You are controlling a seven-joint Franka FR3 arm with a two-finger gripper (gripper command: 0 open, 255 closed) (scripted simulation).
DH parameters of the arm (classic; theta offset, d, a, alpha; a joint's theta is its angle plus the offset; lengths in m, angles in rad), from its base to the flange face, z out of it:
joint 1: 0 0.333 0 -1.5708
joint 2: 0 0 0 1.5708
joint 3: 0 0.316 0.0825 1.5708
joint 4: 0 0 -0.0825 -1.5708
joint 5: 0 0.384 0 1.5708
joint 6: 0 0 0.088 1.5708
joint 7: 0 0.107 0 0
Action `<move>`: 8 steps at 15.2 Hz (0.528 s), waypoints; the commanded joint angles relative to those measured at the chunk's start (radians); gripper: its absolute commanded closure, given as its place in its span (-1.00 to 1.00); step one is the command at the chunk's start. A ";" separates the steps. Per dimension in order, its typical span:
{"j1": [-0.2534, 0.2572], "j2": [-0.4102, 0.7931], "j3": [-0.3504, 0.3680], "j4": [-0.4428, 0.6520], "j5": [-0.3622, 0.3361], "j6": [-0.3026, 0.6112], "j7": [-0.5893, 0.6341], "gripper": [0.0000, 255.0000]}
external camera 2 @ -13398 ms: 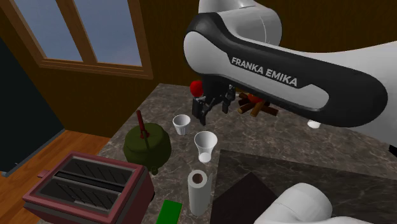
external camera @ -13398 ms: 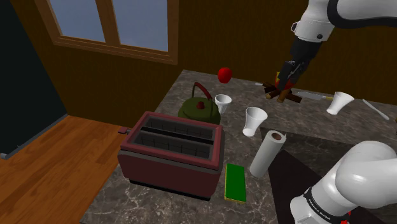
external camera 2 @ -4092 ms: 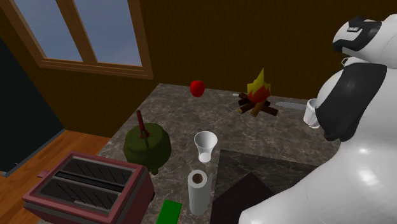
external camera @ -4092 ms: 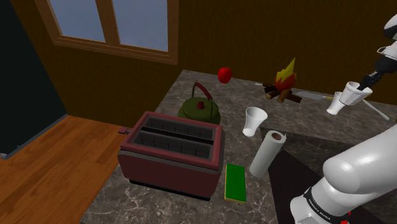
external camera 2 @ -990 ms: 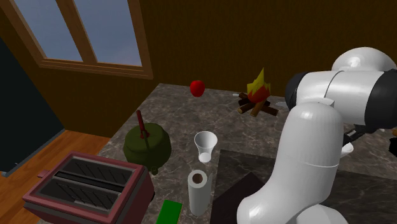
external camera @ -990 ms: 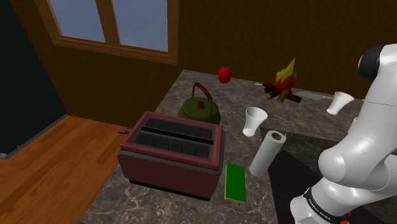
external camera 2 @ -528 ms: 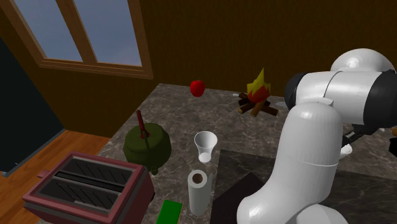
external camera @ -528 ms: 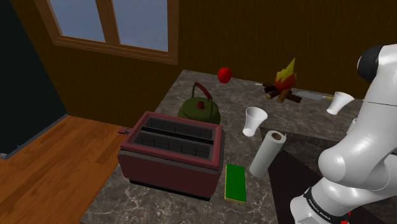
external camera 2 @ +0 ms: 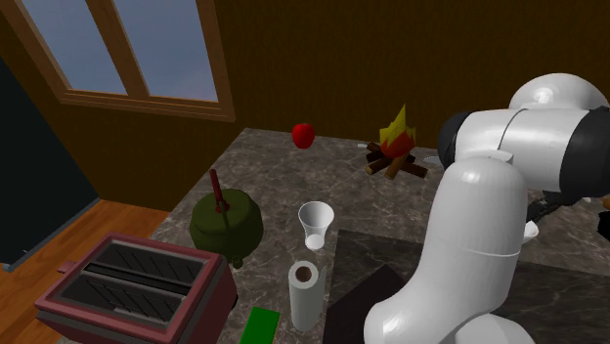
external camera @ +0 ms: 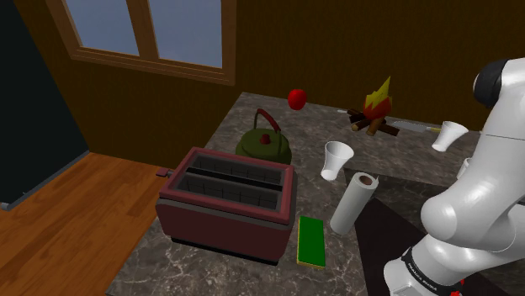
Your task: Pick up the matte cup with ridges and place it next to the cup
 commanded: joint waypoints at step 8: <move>-0.014 -0.021 -0.019 0.088 -0.032 -0.097 0.022 -1.00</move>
